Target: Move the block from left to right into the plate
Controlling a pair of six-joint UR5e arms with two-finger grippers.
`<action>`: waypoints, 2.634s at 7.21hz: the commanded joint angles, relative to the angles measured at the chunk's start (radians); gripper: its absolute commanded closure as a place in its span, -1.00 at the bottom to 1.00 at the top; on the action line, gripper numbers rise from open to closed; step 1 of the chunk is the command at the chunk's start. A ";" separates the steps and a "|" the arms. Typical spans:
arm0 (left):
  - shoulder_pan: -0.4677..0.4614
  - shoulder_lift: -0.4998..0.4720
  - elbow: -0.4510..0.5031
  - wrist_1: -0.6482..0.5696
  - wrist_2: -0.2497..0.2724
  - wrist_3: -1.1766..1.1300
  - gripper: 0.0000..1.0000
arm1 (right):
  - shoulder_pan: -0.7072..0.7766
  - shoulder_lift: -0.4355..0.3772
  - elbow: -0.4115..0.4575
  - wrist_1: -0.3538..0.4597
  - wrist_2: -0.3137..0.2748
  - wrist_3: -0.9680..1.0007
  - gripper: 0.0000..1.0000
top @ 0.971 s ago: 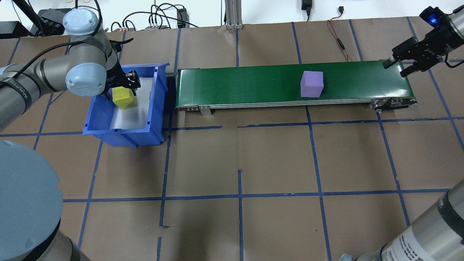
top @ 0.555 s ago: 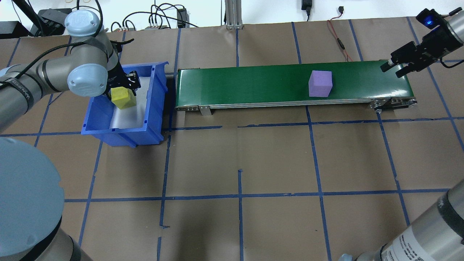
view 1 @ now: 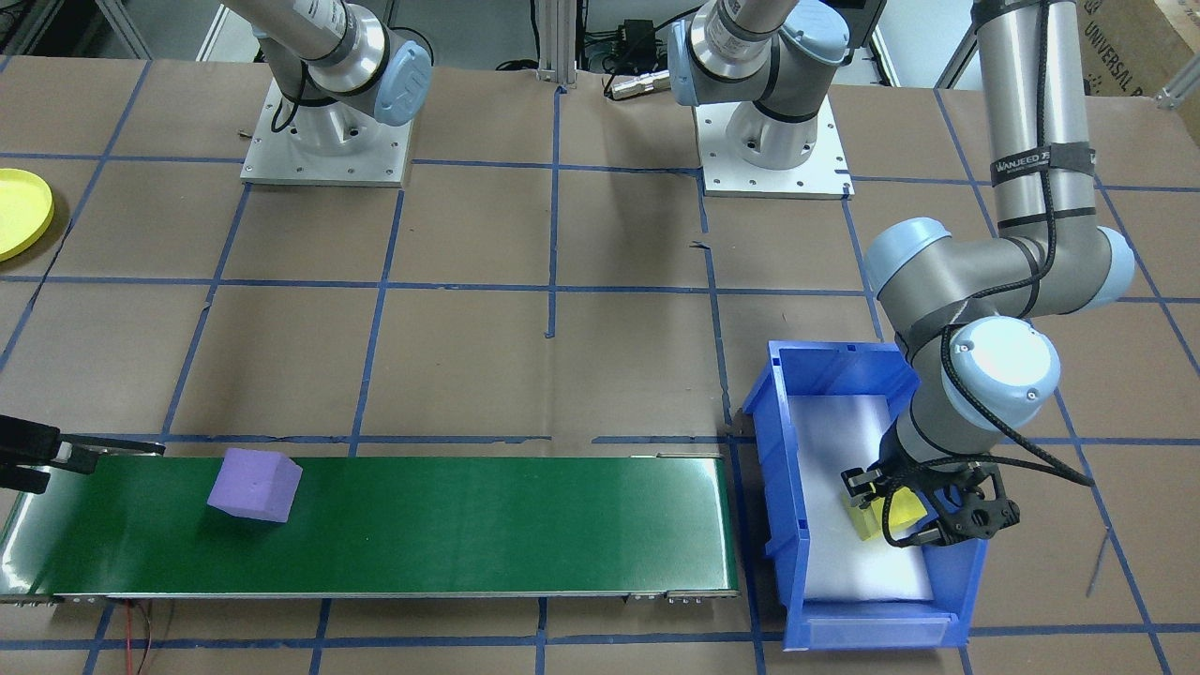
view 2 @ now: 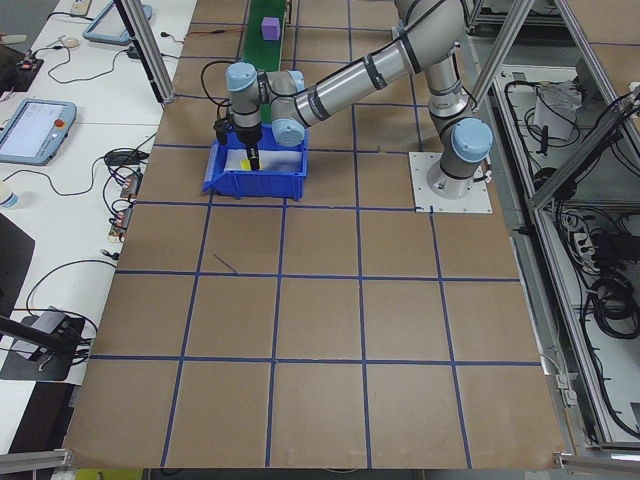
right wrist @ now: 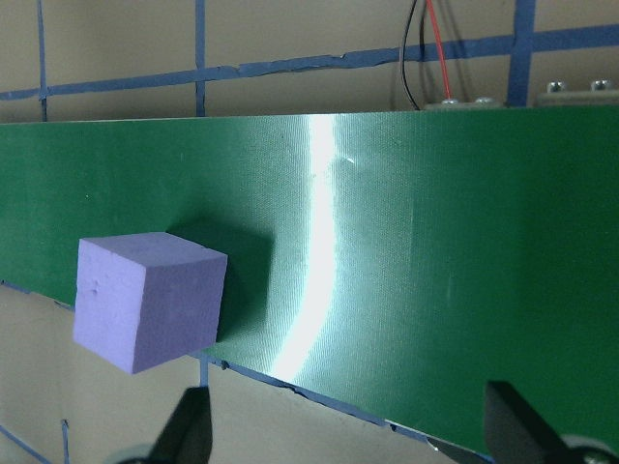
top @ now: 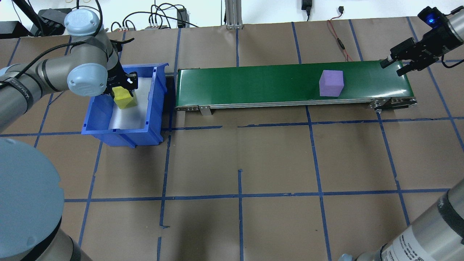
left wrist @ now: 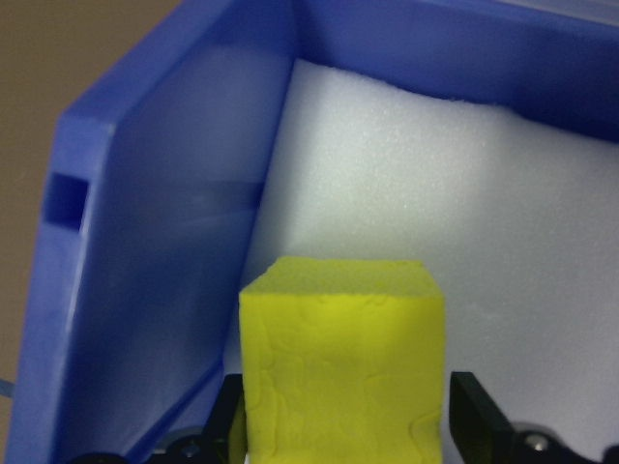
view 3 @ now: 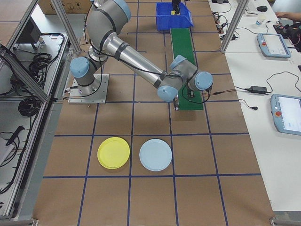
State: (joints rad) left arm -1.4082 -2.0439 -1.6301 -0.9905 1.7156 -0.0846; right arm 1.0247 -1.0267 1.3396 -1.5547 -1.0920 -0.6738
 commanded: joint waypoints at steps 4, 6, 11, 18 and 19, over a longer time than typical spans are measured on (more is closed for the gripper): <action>-0.141 0.180 0.003 -0.048 -0.010 -0.017 -0.18 | 0.000 -0.004 0.007 -0.031 -0.069 0.175 -1.00; -0.207 0.200 0.004 -0.037 -0.010 -0.026 -0.18 | 0.002 -0.009 0.023 -0.045 -0.075 0.172 -1.00; -0.248 0.131 -0.004 0.036 -0.164 -0.063 -0.17 | 0.006 -0.010 0.039 -0.050 -0.078 0.172 -0.99; -0.290 0.024 0.003 0.155 -0.149 -0.053 -0.99 | 0.012 -0.006 0.041 -0.077 -0.108 0.169 -0.98; -0.290 0.052 0.003 0.147 -0.145 -0.061 -1.00 | 0.012 -0.006 0.050 -0.079 -0.108 0.169 -0.99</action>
State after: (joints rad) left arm -1.6980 -2.0111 -1.6287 -0.8379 1.5637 -0.1400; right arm 1.0361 -1.0335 1.3827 -1.6286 -1.1968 -0.5044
